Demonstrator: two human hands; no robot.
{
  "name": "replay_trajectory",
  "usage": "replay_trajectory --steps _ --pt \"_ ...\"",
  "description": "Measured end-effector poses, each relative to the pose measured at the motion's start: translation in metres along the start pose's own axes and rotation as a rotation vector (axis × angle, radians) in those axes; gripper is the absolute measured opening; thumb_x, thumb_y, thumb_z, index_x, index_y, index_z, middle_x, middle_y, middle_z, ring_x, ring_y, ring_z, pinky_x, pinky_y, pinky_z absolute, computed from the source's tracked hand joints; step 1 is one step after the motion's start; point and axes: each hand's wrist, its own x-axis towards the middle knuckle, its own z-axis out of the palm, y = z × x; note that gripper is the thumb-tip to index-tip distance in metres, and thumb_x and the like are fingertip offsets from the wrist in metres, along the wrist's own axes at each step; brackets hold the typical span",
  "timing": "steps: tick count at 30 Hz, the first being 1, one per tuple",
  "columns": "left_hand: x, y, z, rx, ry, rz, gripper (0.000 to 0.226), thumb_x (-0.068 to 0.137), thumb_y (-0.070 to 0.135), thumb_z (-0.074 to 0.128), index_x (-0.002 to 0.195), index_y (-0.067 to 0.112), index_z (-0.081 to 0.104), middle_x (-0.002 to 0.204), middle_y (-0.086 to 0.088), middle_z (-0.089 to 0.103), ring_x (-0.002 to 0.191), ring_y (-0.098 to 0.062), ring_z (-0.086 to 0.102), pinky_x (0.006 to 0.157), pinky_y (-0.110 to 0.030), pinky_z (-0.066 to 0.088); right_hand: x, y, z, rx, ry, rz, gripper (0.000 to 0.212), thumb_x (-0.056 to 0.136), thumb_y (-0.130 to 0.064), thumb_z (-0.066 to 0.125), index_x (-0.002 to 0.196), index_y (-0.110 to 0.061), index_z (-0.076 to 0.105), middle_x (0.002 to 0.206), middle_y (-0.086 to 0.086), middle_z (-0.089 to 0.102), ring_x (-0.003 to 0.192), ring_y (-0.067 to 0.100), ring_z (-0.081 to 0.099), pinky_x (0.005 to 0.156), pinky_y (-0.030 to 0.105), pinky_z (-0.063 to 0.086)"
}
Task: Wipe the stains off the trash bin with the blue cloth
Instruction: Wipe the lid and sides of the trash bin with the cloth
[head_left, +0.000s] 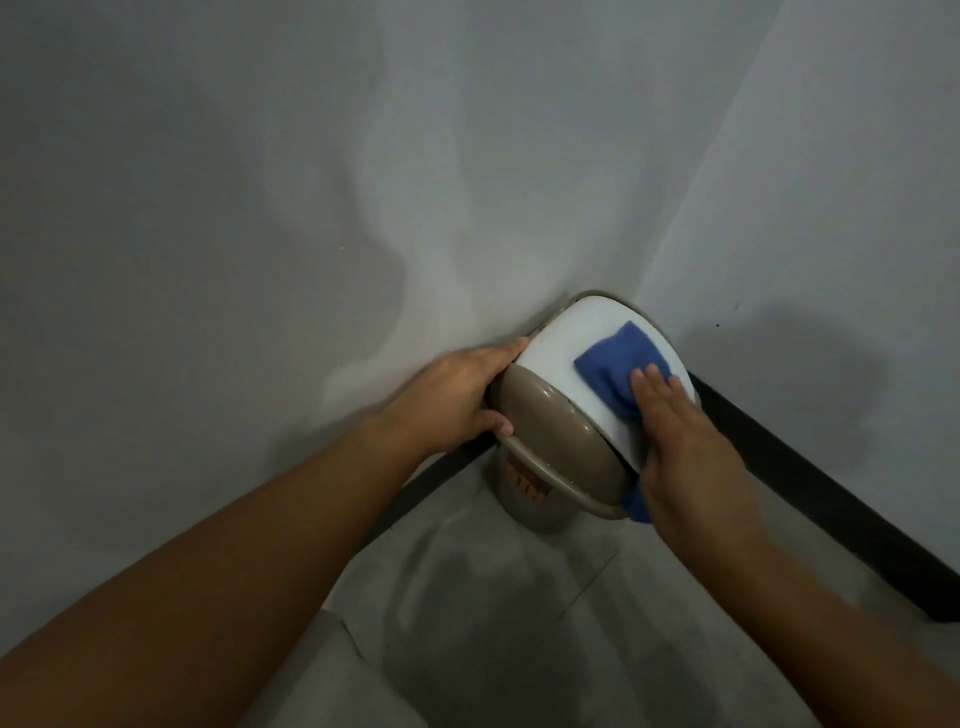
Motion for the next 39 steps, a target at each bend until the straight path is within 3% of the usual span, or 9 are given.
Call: replay_trajectory --steps 8,12,16,19,25,30,34,36,39 --pt "-0.001 0.004 0.0 -0.04 -0.012 -0.012 0.097 0.072 0.032 0.084 0.151 0.019 0.028 0.15 -0.005 0.045 0.135 -0.024 0.043 0.111 -0.046 0.036 -0.009 -0.031 0.017 -0.024 -0.173 -0.102 0.081 0.088 -0.011 0.057 0.141 -0.032 0.0 0.157 -0.006 -0.001 0.137 0.007 -0.016 0.11 0.031 -0.013" --pt "0.0 0.006 0.001 -0.044 -0.013 -0.015 0.098 0.073 0.029 0.083 0.151 0.021 0.026 0.152 -0.004 0.041 0.137 -0.023 0.039 0.113 -0.044 0.034 -0.036 -0.007 0.011 0.075 -0.005 -0.055 0.067 0.09 -0.008 0.051 0.141 -0.031 0.014 0.153 -0.003 0.017 0.143 0.02 0.015 0.117 0.044 0.019" --pt "0.004 0.006 0.002 -0.052 -0.009 -0.022 0.099 0.071 0.028 0.084 0.151 0.023 0.025 0.153 -0.001 0.039 0.139 -0.02 0.037 0.116 -0.038 0.03 -0.002 0.002 -0.001 0.203 0.159 0.105 0.044 0.097 -0.019 0.038 0.14 -0.021 0.033 0.13 0.014 0.053 0.112 0.031 0.055 0.092 0.038 0.049" --pt "0.004 0.007 0.002 -0.078 -0.003 -0.032 0.099 0.071 0.026 0.085 0.151 0.022 0.027 0.152 -0.002 0.041 0.138 -0.021 0.039 0.115 -0.041 0.032 0.021 -0.011 0.0 0.213 0.122 0.106 0.046 0.096 -0.007 0.04 0.14 -0.019 0.034 0.147 0.011 0.039 0.136 0.029 0.032 0.115 0.045 0.025" --pt "0.003 0.005 0.0 -0.084 -0.014 -0.04 0.098 0.072 0.025 0.085 0.151 0.021 0.027 0.152 -0.003 0.041 0.137 -0.021 0.04 0.114 -0.04 0.032 -0.016 -0.012 0.007 0.026 -0.103 -0.119 0.061 0.094 -0.008 0.045 0.141 -0.035 0.015 0.154 -0.012 0.011 0.141 0.008 0.001 0.115 0.034 0.006" --pt "0.005 0.005 0.0 -0.087 -0.011 -0.038 0.099 0.071 0.023 0.085 0.151 0.023 0.027 0.153 0.0 0.04 0.139 -0.018 0.037 0.116 -0.038 0.029 -0.007 0.009 -0.003 0.251 0.132 0.046 0.029 0.1 -0.021 0.035 0.125 -0.028 0.045 0.116 0.002 0.061 0.107 -0.002 0.055 0.085 0.002 0.038" --pt "0.003 0.008 0.0 -0.106 -0.008 -0.067 0.1 0.071 0.021 0.085 0.152 0.023 0.026 0.153 0.0 0.04 0.139 -0.02 0.037 0.115 -0.042 0.032 0.022 0.003 -0.006 0.276 0.134 0.153 0.035 0.099 -0.026 0.035 0.133 -0.022 0.043 0.127 0.014 0.054 0.12 0.031 0.05 0.104 0.032 0.04" --pt "0.0 0.013 0.002 -0.151 0.001 -0.11 0.106 0.069 0.021 0.086 0.153 0.023 0.021 0.155 -0.002 0.036 0.139 -0.021 0.035 0.115 -0.04 0.03 0.018 -0.005 -0.006 0.263 0.107 0.106 0.036 0.099 -0.022 0.037 0.134 -0.019 0.041 0.122 0.011 0.054 0.118 0.03 0.05 0.101 0.02 0.04" --pt "-0.013 0.029 0.012 -0.324 0.005 -0.21 0.128 0.058 0.031 0.09 0.154 0.03 0.005 0.16 0.002 0.017 0.143 -0.021 0.023 0.113 -0.038 0.029 -0.004 -0.009 -0.001 0.24 0.022 0.11 0.044 0.096 -0.032 0.035 0.14 -0.026 0.03 0.133 0.011 0.049 0.119 0.029 0.05 0.103 0.039 0.042"
